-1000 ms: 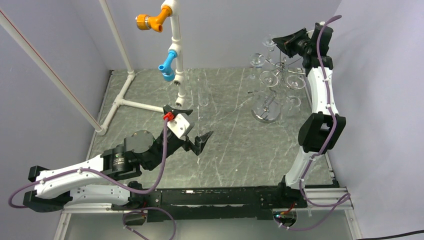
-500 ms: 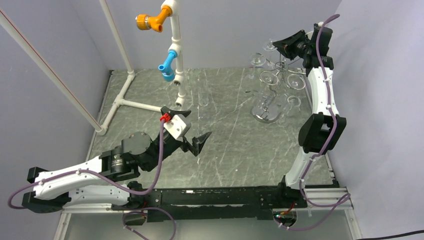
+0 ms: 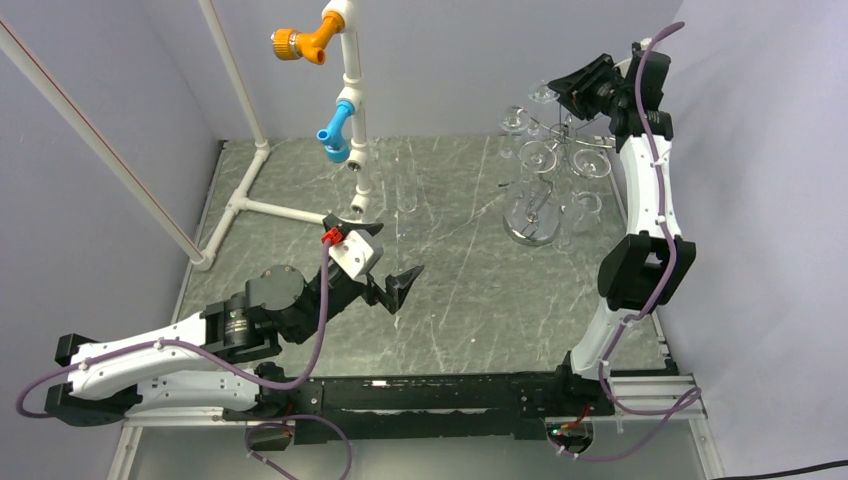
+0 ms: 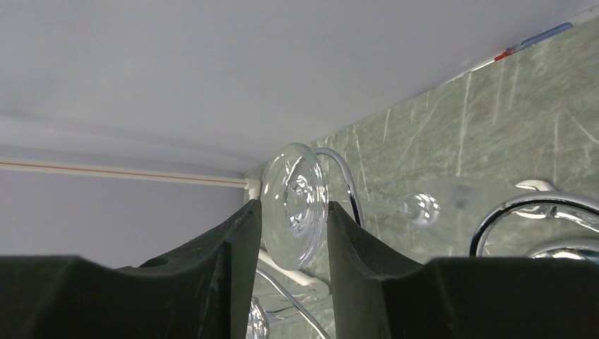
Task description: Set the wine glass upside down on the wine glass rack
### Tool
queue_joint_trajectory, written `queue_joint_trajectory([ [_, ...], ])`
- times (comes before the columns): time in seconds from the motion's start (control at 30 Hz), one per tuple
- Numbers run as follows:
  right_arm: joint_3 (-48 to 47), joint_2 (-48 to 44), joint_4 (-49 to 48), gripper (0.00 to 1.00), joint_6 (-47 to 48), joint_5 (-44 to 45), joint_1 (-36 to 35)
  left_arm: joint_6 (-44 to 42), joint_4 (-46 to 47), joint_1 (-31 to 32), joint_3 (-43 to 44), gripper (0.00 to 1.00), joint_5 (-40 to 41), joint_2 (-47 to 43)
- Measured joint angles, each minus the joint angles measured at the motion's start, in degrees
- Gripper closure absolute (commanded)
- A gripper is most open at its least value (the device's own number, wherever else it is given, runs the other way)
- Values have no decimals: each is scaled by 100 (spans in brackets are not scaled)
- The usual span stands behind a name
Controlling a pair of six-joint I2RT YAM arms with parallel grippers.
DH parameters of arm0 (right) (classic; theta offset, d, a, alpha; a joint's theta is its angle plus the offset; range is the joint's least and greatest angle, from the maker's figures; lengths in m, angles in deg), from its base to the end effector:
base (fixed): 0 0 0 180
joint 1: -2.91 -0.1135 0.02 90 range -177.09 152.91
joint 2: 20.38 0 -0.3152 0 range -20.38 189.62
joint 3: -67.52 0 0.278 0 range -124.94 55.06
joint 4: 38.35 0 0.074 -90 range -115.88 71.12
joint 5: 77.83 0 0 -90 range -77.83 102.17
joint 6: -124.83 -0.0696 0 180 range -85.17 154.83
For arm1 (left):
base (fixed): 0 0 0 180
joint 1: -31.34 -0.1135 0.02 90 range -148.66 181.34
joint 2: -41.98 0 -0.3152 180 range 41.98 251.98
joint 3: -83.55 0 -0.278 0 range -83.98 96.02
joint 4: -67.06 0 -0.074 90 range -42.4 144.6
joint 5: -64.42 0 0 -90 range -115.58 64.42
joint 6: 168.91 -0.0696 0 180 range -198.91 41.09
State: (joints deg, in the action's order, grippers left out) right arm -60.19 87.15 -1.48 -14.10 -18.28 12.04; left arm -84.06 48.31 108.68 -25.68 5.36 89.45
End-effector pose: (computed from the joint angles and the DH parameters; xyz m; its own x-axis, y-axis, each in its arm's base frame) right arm 0.5034 -0.0452 0.4715 -0.4445 0.7297 -0.5196 -0.0112 0.5754 0.8178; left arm 0.0778 -0.1829 0.4663 0.0824 -0.0153 -0.9965 0.7200 0.6922 0.0489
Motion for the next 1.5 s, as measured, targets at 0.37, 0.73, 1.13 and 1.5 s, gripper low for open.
queue_joint_trajectory([
  [0.37,-7,-227,271,49,358,52,74,4,94,0,-46,1,-2,-2],
  [0.73,-433,-638,767,28,2208,-632,354,361,-234,0,164,1,197,173],
  [1.13,-953,-2426,2680,24,5119,-1064,1869,1596,-911,-518,365,1,234,11],
  [1.5,1163,-2616,3471,29,5359,96,2422,1941,-1108,-1196,184,1,-332,-437],
])
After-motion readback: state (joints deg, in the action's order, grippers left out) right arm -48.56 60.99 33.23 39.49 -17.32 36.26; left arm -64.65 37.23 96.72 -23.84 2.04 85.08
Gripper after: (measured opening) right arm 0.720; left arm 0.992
